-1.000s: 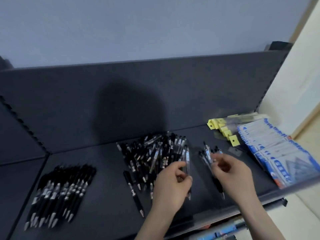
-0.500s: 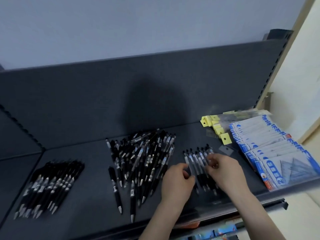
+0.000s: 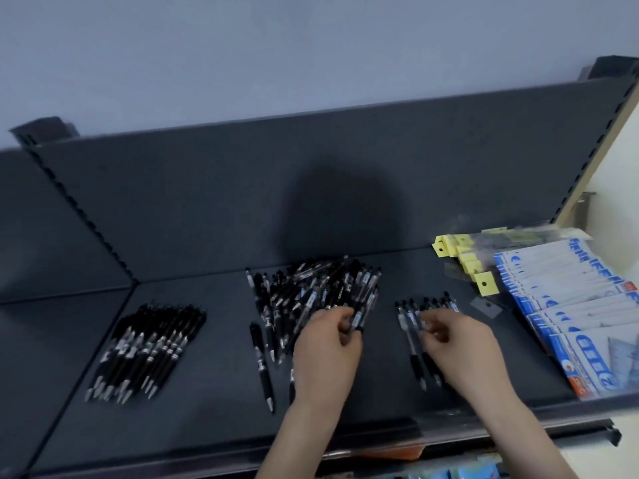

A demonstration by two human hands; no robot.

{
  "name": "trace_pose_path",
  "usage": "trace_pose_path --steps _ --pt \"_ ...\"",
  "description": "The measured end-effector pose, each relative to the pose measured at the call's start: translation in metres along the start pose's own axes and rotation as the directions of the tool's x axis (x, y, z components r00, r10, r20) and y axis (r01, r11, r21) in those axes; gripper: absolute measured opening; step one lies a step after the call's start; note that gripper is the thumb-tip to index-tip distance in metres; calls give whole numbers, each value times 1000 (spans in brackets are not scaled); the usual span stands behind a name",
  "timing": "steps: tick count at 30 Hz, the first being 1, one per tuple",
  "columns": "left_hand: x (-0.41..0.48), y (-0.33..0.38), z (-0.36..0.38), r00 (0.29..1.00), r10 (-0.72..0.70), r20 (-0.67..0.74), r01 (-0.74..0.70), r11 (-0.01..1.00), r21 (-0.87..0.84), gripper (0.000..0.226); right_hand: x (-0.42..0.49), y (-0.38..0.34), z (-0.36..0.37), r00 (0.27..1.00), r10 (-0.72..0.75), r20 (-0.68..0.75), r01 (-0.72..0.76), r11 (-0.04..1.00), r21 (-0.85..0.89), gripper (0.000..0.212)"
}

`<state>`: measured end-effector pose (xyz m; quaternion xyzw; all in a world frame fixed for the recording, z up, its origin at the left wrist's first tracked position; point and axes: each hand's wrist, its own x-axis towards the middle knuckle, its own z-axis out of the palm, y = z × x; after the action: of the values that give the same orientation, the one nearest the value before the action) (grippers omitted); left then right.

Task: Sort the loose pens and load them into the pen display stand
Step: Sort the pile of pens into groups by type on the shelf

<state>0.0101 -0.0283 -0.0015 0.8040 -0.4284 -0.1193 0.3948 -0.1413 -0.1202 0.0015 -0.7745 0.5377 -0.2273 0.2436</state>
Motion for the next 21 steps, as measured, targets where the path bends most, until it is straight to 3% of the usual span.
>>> trace_pose_path --steps 4,7,14,21 --pt "12 -26 -36 986 -56 -155 89 972 220 21 -3 -14 16 998 -52 43 52 998 20 28" --pt "17 -37 -48 987 -103 -122 139 931 338 19 -6 -24 26 994 -86 72 85 996 19 28" --pt "27 -40 -52 999 -39 -36 51 883 467 19 -6 -40 45 992 -73 105 77 996 -41 26" --pt "36 -40 -50 999 -23 24 8 863 505 17 12 -53 62 994 20 111 5 976 -216 18"
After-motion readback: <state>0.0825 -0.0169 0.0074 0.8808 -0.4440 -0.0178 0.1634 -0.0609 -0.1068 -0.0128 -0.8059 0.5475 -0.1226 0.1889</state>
